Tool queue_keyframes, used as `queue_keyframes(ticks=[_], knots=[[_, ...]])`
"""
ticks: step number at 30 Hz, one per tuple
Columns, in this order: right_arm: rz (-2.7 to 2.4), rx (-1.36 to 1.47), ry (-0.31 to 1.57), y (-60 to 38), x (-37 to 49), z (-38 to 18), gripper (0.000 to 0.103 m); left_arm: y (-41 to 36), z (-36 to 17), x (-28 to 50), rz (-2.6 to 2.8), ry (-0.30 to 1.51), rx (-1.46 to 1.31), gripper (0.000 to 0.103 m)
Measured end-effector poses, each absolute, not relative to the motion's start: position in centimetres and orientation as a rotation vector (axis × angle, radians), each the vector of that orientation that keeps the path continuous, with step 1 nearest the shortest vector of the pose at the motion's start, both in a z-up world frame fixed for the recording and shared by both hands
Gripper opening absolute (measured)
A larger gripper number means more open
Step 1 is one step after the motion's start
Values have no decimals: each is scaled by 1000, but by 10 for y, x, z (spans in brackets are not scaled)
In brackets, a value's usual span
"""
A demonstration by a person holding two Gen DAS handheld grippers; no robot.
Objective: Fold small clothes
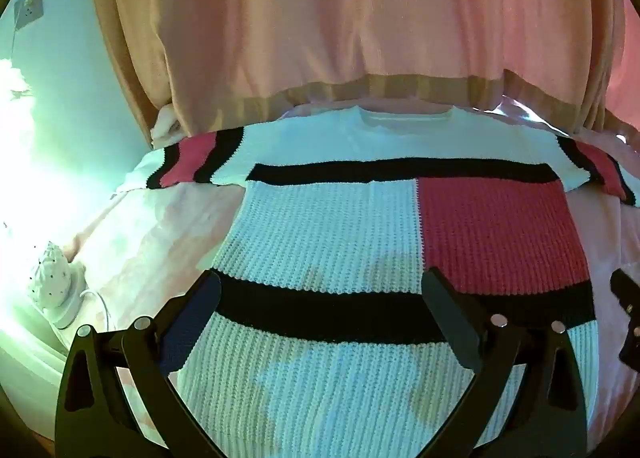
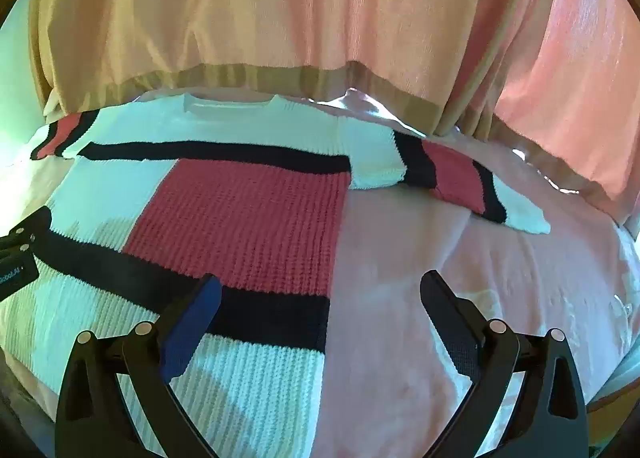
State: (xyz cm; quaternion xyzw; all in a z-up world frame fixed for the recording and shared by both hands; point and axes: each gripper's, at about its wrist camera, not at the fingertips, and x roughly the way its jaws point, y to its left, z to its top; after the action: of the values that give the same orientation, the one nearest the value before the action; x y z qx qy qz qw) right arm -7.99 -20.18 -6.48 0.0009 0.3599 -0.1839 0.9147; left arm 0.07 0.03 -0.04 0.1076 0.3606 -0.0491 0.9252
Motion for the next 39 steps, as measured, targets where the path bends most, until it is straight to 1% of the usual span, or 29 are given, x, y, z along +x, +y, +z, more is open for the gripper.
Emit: queue_keyframes(ticks=[3, 6, 9, 10, 39], knots=[[-397, -21, 731, -200, -76, -60, 98, -1, 0, 6, -104, 759, 226, 98], [-393, -7, 727, -197, -77, -63, 98, -8, 1, -3, -84, 699, 240, 98], [-373, 21, 712, -205, -85, -71, 98, -8, 2, -4, -87, 707, 227, 98], [-372, 22, 733, -206, -82, -64, 98, -6, 1, -2, -92, 713, 224, 98], [-371, 19, 745, -203, -79, -68, 98, -4, 2, 0, -88, 704, 221, 98]])
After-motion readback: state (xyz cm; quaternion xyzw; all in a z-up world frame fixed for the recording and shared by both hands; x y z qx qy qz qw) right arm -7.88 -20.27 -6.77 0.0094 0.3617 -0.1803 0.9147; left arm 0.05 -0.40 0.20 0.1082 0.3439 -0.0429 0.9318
